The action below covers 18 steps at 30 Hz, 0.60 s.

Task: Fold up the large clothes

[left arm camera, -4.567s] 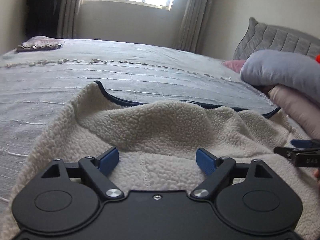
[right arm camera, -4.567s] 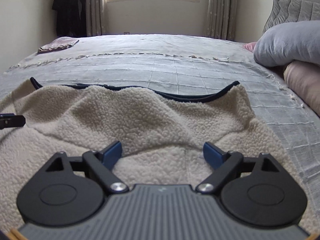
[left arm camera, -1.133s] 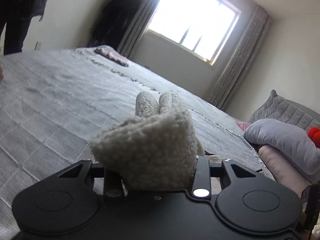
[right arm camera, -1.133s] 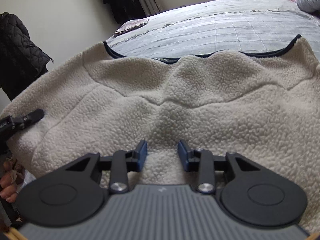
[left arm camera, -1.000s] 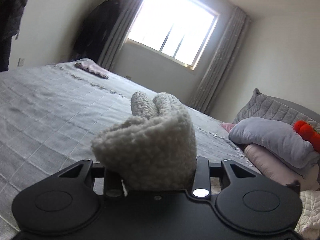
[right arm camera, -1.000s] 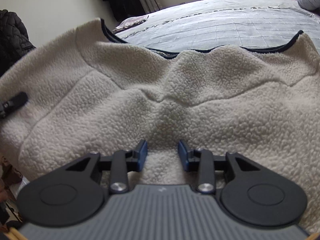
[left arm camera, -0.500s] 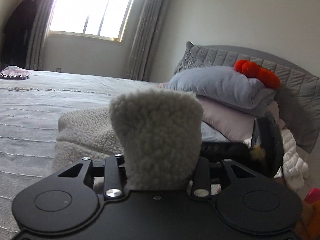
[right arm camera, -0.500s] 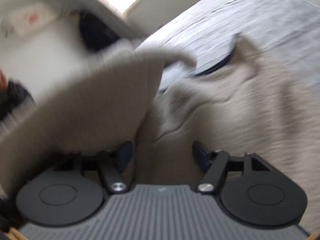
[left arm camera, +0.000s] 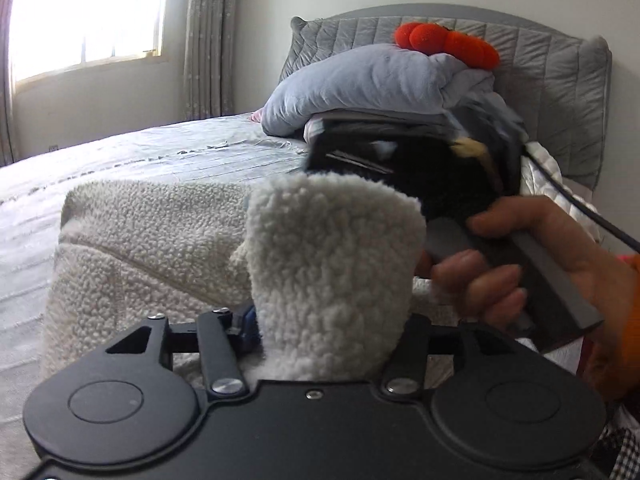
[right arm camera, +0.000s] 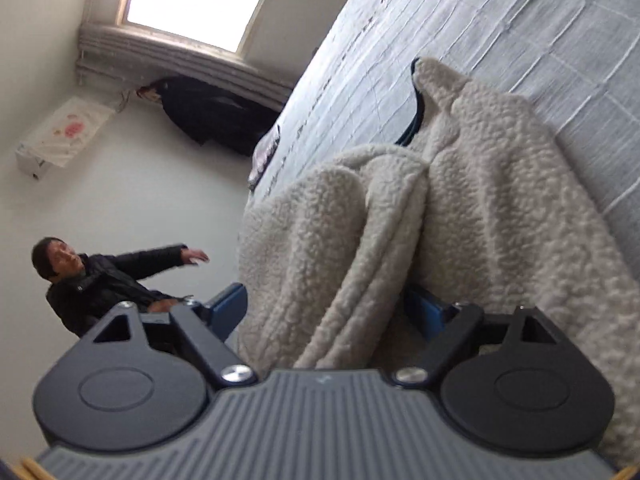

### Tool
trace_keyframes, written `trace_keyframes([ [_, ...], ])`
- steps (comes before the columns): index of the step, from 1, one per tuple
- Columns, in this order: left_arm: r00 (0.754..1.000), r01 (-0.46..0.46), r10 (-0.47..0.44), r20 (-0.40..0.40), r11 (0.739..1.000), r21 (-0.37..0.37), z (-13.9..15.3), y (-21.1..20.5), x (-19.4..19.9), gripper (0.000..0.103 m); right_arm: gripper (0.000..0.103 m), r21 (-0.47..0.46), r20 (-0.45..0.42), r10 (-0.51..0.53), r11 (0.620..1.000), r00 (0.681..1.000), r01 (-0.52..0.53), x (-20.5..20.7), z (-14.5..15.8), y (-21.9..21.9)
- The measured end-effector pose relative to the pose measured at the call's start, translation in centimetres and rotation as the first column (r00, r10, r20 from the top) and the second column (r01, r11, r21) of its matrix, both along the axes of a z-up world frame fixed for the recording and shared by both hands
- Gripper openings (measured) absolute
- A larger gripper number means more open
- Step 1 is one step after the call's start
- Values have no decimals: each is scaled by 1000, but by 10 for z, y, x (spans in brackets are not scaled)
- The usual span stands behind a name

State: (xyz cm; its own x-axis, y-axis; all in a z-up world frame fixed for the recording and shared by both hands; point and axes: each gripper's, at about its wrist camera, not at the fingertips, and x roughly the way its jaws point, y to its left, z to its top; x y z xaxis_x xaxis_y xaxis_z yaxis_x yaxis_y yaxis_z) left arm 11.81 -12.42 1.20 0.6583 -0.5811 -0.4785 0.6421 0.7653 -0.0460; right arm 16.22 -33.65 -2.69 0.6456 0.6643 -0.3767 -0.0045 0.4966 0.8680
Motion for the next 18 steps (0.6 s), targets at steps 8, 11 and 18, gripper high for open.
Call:
trace_keyframes([
  [8, 996, 73, -77, -41, 993, -92, 39, 62, -16, 91, 30, -300, 74, 48, 954, 996, -24, 20, 41, 37],
  [11, 996, 48, -59, -65, 987, -152, 52, 90, -17, 91, 29, -365, 115, 60, 931, 992, -14, 16, 59, 40],
  [18, 993, -87, 64, -102, 968, -236, 55, 128, 3, 92, 27, -406, 196, 61, 914, 979, 25, 4, 93, 28],
])
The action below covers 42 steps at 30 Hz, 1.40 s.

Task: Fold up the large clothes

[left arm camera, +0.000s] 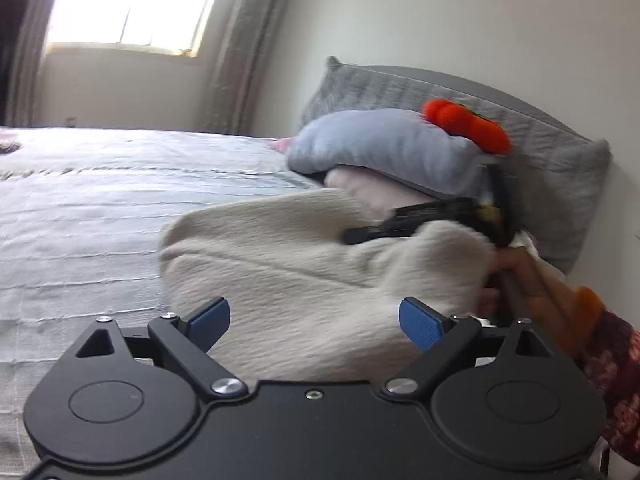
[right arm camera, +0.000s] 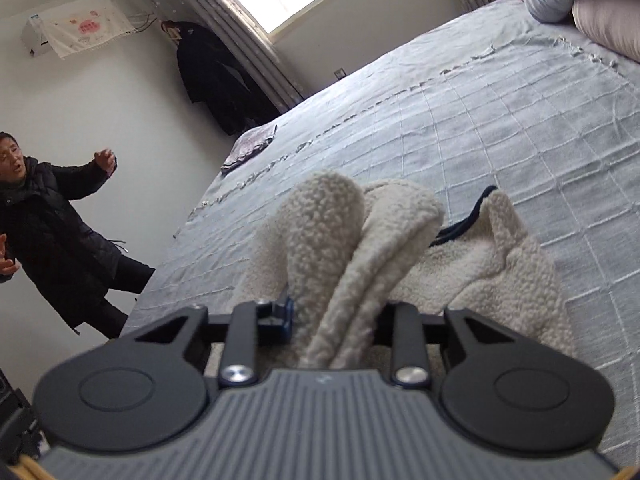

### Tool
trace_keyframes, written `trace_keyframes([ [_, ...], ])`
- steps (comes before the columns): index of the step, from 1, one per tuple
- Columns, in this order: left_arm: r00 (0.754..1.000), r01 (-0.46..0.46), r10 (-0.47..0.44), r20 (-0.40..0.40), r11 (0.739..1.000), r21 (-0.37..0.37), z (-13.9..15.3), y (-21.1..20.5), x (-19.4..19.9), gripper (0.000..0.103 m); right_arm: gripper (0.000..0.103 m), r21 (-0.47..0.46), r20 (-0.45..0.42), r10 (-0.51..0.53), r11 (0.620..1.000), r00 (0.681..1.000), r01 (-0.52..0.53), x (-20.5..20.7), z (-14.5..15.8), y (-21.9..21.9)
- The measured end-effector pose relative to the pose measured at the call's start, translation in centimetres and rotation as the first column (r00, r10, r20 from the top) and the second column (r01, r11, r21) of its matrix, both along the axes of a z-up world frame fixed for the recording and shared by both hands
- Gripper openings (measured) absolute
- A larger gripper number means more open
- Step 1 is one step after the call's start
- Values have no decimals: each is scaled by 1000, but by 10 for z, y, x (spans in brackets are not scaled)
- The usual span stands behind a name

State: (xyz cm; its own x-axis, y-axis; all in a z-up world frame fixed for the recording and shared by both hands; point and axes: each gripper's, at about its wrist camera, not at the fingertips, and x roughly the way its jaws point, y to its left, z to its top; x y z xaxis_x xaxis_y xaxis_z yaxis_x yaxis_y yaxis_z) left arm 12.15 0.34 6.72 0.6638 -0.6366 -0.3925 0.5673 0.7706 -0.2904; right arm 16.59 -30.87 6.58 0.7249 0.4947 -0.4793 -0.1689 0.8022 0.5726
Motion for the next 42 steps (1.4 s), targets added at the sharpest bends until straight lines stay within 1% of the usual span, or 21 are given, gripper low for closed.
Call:
trace_keyframes([
  [4, 997, -47, 47, -61, 999, -7, -17, -9, 27, 92, 27, 26, 21, -42, 999, 999, 42, -4, 11, -25],
  [8, 991, -15, 10, -135, 999, -33, -38, -33, 47, 92, 30, 56, -21, -73, 996, 997, 74, -8, 0, -54],
  [10, 981, 11, -19, -191, 999, -41, -45, -47, 53, 92, 43, 40, -87, -95, 994, 992, 99, -7, -15, -67],
  [11, 981, 9, -14, -196, 1000, -27, -48, -55, 53, 92, 44, 2, -112, -129, 992, 985, 130, -9, -20, -73],
  [12, 985, 13, -11, -172, 1000, 11, -50, -64, 49, 92, 48, -41, -120, -162, 987, 980, 158, -12, -22, -78],
  [14, 993, 22, -14, -120, 998, 66, -51, -81, 42, 92, 49, -96, -100, -211, 975, 972, 201, -21, -19, -89],
  [16, 996, 8, 1, -90, 995, 97, -53, -95, 35, 92, 49, -104, -75, -230, 970, 970, 221, -28, -9, -93],
  [17, 998, -15, 23, -60, 990, 138, -53, -107, 30, 93, 49, -108, -58, -232, 968, 971, 224, -31, -3, -91],
  [20, 995, -98, 95, 21, 967, 234, -54, -136, 14, 95, 50, -138, -10, -238, 962, 971, 234, -34, 15, -67],
  [22, 991, -134, 123, 58, 955, 263, -55, -143, 7, 95, 49, -132, 32, -217, 967, 976, 219, -35, 17, -44],
  [25, 991, -136, 130, 38, 961, 243, -55, -132, 10, 96, 49, -144, 83, -206, 966, 975, 217, -32, 2, -13],
  [27, 994, -107, 107, 10, 971, 212, -53, -115, 13, 96, 48, -205, 104, -232, 946, 967, 250, -29, -18, -4],
  [28, 996, -82, 84, -1, 979, 189, -52, -107, 13, 96, 47, -247, 89, -261, 929, 961, 275, -28, -31, -4],
  [29, 998, -56, 58, -7, 984, 168, -51, -101, 13, 96, 46, -251, 77, -283, 922, 956, 293, -28, -44, -8],
  [30, 999, -36, 39, -14, 987, 155, -49, -97, 12, 96, 45, -211, 93, -291, 929, 952, 304, -32, -58, -18],
  [32, 999, 6, -1, -41, 993, 120, -47, -86, 13, 97, 45, -184, 139, -321, 921, 937, 343, -45, -77, -29],
  [35, 998, 2, 3, -61, 997, 83, -41, -72, 18, 96, 45, -190, 165, -338, 911, 926, 367, -58, -76, -33],
  [36, 998, -8, 12, -58, 996, 85, -39, -68, 22, 96, 47, -203, 157, -339, 908, 927, 366, -60, -68, -33],
  [39, 998, -31, 36, -52, 995, 98, -34, -63, 38, 96, 68, -220, 140, -363, 895, 921, 387, -61, -48, -36],
  [41, 996, -42, 49, -72, 995, 88, -34, -60, 54, 95, 74, -178, 133, -369, 904, 920, 388, -56, -39, -44],
  [42, 994, -49, 57, -91, 995, 86, -35, -60, 62, 95, 82, -162, 104, -370, 909, 923, 383, -50, -37, -48],
])
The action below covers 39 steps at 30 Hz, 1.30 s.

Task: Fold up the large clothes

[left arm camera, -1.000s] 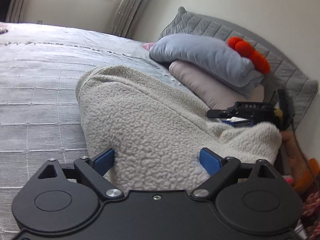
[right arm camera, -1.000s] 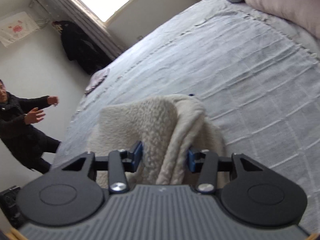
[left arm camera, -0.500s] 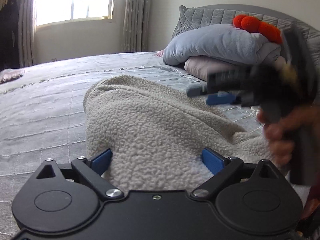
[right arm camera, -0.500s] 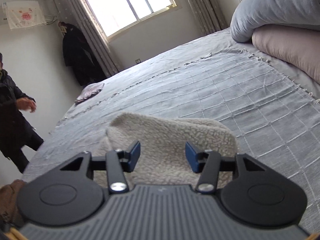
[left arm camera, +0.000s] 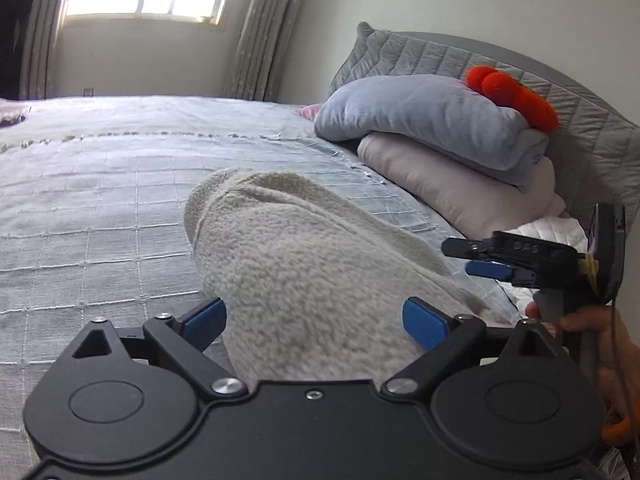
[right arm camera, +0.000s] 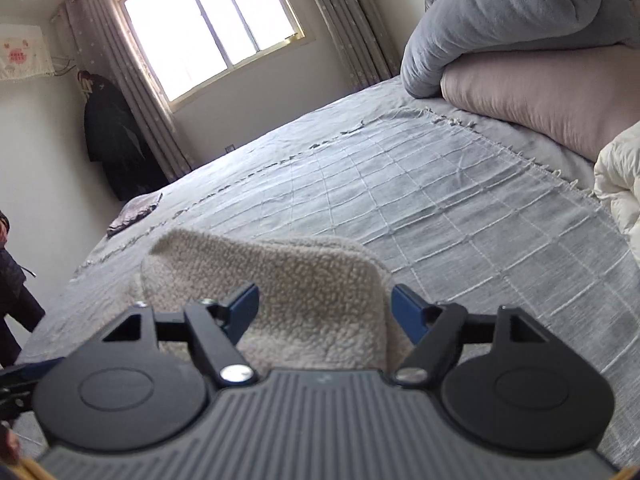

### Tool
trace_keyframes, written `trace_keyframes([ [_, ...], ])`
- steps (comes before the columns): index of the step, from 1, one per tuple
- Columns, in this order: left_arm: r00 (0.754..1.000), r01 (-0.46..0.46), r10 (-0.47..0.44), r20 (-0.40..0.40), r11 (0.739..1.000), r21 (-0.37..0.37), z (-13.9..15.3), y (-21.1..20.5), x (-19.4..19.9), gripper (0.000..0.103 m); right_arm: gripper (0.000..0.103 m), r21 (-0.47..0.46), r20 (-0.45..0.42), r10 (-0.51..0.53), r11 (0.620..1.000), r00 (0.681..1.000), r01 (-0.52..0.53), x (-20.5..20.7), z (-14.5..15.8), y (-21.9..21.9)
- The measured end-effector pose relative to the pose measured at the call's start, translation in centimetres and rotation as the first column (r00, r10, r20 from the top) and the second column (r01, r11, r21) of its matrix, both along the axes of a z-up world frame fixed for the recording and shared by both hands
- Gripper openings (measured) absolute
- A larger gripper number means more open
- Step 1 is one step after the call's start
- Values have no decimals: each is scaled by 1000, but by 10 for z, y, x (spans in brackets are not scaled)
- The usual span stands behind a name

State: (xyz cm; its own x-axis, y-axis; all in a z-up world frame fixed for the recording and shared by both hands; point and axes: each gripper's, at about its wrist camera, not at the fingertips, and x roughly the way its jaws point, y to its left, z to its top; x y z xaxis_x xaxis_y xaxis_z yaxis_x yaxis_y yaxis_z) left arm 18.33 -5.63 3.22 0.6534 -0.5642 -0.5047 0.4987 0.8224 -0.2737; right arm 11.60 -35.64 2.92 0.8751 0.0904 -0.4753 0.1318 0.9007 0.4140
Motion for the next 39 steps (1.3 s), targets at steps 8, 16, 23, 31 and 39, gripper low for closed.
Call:
trace_keyframes([
  [8, 989, -64, 52, -138, 995, -82, -13, -4, 37, 94, 43, 183, -228, -17, 981, 973, 60, 55, -34, -14],
  [16, 997, -45, 49, 64, 998, -53, 11, -23, 39, 70, 29, -52, -92, 24, 998, 996, -29, 77, 9, 3],
  [23, 997, 50, -56, 48, 993, 110, -15, -68, 64, 61, 30, -327, -220, -50, 945, 974, -26, 111, 0, 21],
  [31, 993, 22, -34, 112, 994, 103, -28, -68, 49, 62, 30, -304, -198, -114, 951, 974, 49, 95, -34, 8],
  [39, 991, 41, -55, 121, 993, 113, -2, -61, 14, 64, 58, -272, -168, 31, 959, 985, -76, 53, 10, 35],
])
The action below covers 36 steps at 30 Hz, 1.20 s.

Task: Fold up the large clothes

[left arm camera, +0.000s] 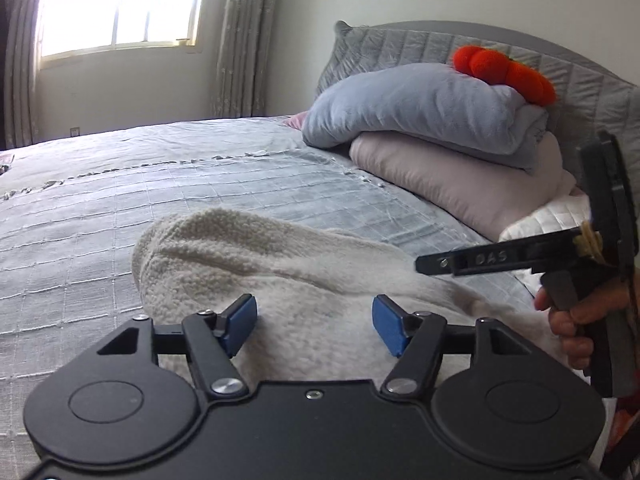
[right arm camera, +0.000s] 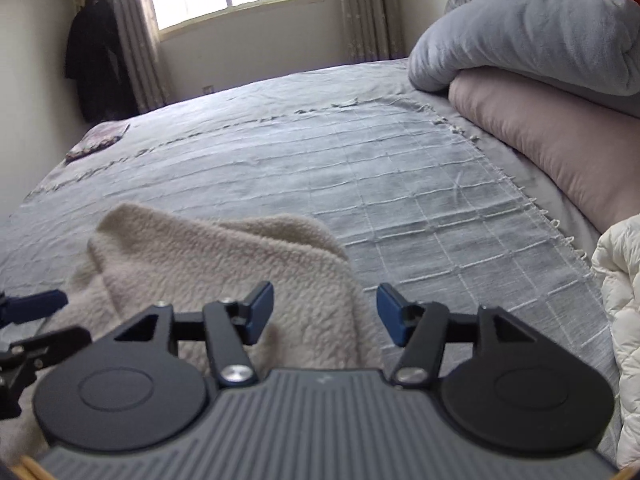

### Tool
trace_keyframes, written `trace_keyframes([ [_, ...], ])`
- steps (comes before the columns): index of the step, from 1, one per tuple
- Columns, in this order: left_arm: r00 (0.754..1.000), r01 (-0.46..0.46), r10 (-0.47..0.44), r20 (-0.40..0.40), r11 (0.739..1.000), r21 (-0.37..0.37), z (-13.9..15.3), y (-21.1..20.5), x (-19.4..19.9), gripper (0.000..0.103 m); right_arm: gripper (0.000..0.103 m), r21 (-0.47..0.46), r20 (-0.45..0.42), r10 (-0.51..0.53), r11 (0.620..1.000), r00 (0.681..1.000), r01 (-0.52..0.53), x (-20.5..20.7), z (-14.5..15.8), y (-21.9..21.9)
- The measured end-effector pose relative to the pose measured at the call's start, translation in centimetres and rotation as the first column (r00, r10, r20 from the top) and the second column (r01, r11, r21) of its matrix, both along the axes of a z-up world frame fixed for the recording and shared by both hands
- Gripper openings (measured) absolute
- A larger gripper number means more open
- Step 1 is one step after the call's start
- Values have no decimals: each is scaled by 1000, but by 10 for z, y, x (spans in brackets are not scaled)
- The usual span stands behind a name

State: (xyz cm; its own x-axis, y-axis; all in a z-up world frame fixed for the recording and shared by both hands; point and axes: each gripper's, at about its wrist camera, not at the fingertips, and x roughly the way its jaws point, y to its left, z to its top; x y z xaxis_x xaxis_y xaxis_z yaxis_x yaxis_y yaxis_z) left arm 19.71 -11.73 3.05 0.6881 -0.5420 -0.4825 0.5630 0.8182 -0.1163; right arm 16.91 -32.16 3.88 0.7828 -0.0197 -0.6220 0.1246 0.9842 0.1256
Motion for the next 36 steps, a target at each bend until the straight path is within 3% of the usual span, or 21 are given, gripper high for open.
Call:
trace_keyframes([
  [2, 1000, 21, -21, 17, 999, 37, 2, 0, -15, 64, 60, -9, -39, 28, 1000, 999, -29, -5, -8, 2],
  [5, 999, 51, -51, 1, 995, 90, 10, 4, -26, 84, 76, 47, -42, 27, 999, 999, -25, -13, -18, -15],
  [6, 999, 44, -44, -8, 993, 106, 12, 7, -27, 93, 81, 99, -53, 18, 995, 998, -12, -14, -20, -25],
  [8, 999, 25, -22, -32, 994, 104, 14, 17, -26, 97, 82, 253, -96, 24, 967, 995, 1, -14, -27, -48],
  [10, 994, -6, 13, -112, 998, 68, 13, 30, -15, 100, 82, 410, -144, 43, 912, 989, 20, -10, -38, -68],
  [11, 985, -32, 38, -167, 999, 36, 11, 38, -8, 100, 83, 499, -175, 56, 866, 983, 40, -6, -46, -79],
  [14, 929, -118, 82, -360, 990, -80, -2, 60, 16, 101, 88, 644, -245, 103, 761, 964, 82, 3, -68, -97],
  [17, 843, -169, 33, -537, 964, -207, -26, 71, 39, 103, 95, 697, -276, 151, 712, 949, 89, 11, -84, -103],
  [19, 802, -207, 6, -597, 941, -268, -42, 73, 47, 103, 98, 727, -282, 169, 680, 944, 96, 15, -94, -104],
  [21, 800, -222, -5, -600, 927, -303, -49, 73, 49, 103, 98, 751, -268, 186, 655, 945, 84, 17, -100, -106],
  [26, 813, -218, -37, -582, 906, -362, -61, 78, 47, 103, 95, 771, -230, 194, 634, 954, 57, 16, -106, -106],
  [28, 811, -229, -46, -583, 892, -390, -66, 82, 47, 103, 78, 797, -202, 195, 603, 960, 45, 12, -111, -103],
  [29, 813, -230, -54, -580, 885, -405, -67, 84, 46, 103, 77, 814, -190, 183, 578, 964, 51, 8, -115, -101],
  [32, 830, -219, -59, -554, 880, -422, -62, 88, 40, 98, 72, 822, -151, 147, 568, 977, 41, -3, -114, -91],
  [36, 846, -217, -53, -531, 875, -433, -46, 105, 36, 92, 72, 761, -107, 140, 648, 984, -10, -7, -88, -63],
])
